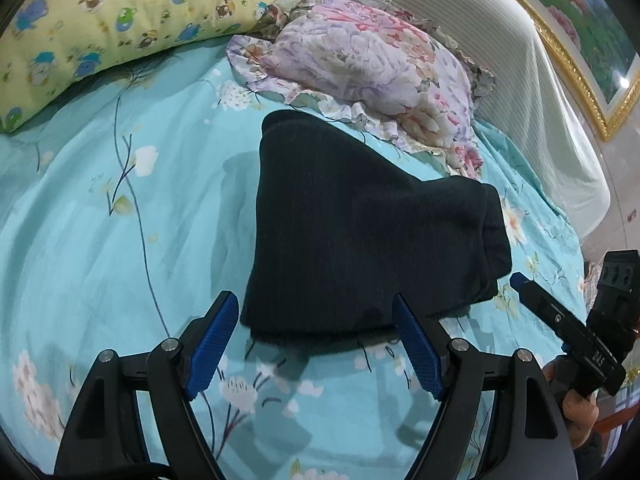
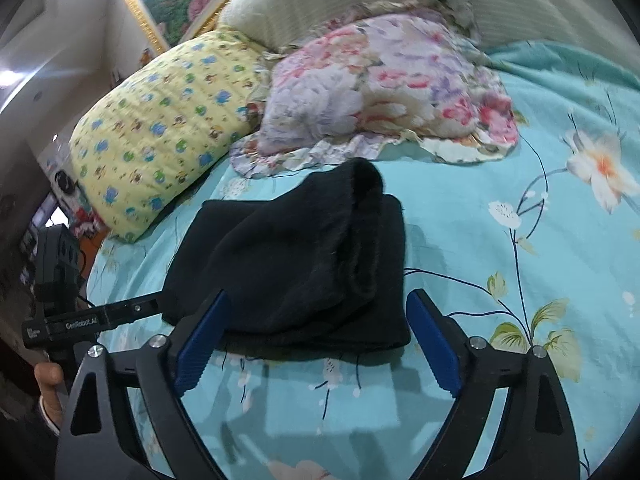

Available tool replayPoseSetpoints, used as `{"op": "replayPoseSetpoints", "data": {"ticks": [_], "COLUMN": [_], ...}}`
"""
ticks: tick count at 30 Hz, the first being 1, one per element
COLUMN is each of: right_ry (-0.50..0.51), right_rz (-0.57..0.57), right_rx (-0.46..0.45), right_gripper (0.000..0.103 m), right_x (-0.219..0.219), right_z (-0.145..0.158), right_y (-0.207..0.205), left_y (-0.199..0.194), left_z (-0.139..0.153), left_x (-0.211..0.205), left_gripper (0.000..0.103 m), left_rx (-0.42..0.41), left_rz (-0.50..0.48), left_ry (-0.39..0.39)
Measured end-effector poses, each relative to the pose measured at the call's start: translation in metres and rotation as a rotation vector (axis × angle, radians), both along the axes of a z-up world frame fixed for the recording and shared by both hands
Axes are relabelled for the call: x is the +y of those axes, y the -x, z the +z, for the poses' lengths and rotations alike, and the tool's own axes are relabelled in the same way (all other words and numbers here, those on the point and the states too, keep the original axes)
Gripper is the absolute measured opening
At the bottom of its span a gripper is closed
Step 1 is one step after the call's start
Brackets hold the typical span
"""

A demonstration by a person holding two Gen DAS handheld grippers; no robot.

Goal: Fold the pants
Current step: 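Open both grippers and pull them back from the folded pants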

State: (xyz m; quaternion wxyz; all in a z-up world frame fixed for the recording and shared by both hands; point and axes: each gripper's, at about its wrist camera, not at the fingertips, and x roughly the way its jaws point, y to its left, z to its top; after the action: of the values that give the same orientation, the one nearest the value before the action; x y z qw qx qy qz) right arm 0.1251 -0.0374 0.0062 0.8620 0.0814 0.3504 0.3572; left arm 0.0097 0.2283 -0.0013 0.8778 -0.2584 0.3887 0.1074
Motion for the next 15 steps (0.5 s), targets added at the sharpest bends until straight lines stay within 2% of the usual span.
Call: {"op": "replayPoseSetpoints", "data": {"ticks": [6,15], "right_ry": [0.092,0.138], "right_rz": [0.048,0.068], "right_rx": [-0.083,-0.133], "right_gripper": [0.093,0.094], "right_x": [0.014,0.022], "right_z": [0.004,-0.004], "right_y": [0.026,0.049], "left_y": [0.012,0.028], "left_z": [0.005,0.011], "left_x": [-0.018,-0.043], "left_gripper": [0.080,0.082], "left_rx": [-0.003,-0.023], "left_rz": [-0.012,-0.025], "left_ry": [-0.084,-0.237]}}
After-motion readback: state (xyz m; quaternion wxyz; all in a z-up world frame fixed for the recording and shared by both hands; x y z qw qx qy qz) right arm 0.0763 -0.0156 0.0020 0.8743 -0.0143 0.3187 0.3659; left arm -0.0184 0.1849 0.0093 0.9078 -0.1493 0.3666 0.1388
